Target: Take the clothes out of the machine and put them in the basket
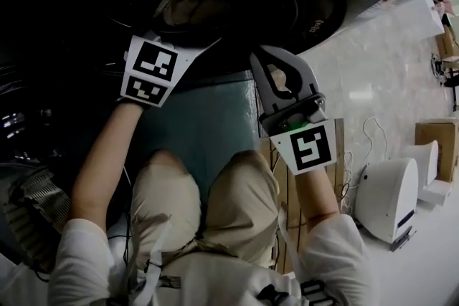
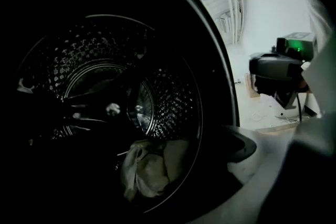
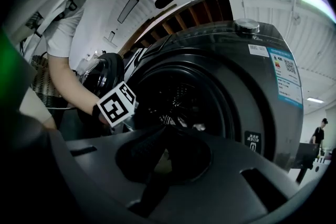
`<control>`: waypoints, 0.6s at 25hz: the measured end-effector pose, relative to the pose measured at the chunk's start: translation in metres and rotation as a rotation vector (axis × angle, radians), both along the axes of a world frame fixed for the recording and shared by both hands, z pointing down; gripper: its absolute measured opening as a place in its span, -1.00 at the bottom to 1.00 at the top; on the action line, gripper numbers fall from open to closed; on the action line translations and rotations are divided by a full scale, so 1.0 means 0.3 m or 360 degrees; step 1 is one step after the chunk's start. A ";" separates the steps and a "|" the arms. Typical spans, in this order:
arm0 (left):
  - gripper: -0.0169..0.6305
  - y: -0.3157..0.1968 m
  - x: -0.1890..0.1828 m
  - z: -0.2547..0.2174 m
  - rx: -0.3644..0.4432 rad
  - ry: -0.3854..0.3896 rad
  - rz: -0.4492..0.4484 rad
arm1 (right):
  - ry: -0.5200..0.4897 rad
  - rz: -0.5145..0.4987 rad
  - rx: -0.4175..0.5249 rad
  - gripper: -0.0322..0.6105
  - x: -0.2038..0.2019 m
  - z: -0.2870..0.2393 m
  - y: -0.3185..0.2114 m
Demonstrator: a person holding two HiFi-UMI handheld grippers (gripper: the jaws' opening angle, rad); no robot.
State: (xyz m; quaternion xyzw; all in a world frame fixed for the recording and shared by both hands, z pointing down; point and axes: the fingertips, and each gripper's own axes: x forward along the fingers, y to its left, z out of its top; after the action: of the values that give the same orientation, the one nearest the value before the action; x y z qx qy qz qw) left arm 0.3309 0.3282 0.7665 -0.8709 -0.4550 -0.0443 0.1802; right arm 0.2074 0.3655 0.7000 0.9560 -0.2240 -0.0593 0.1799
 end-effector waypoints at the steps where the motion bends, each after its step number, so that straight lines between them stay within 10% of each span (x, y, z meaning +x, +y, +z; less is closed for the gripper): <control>1: 0.81 0.013 0.033 0.016 0.0048 -0.0014 -0.0011 | -0.0010 0.0011 0.0012 -0.86 -0.002 0.005 0.005; 9: 0.81 0.115 0.268 0.173 0.0294 -0.0441 -0.0008 | -0.0014 0.0035 0.0074 -0.86 -0.013 0.027 0.037; 15: 0.82 0.108 0.391 0.342 0.0706 -0.0674 0.0002 | -0.0026 0.0039 0.0084 -0.86 -0.041 0.051 0.056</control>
State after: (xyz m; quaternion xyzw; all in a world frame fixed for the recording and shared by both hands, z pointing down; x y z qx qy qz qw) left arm 0.4482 0.3607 0.8692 -0.7815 -0.4623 -0.3229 0.2671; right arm 0.1952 0.3824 0.7153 0.9636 -0.2121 -0.0551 0.1533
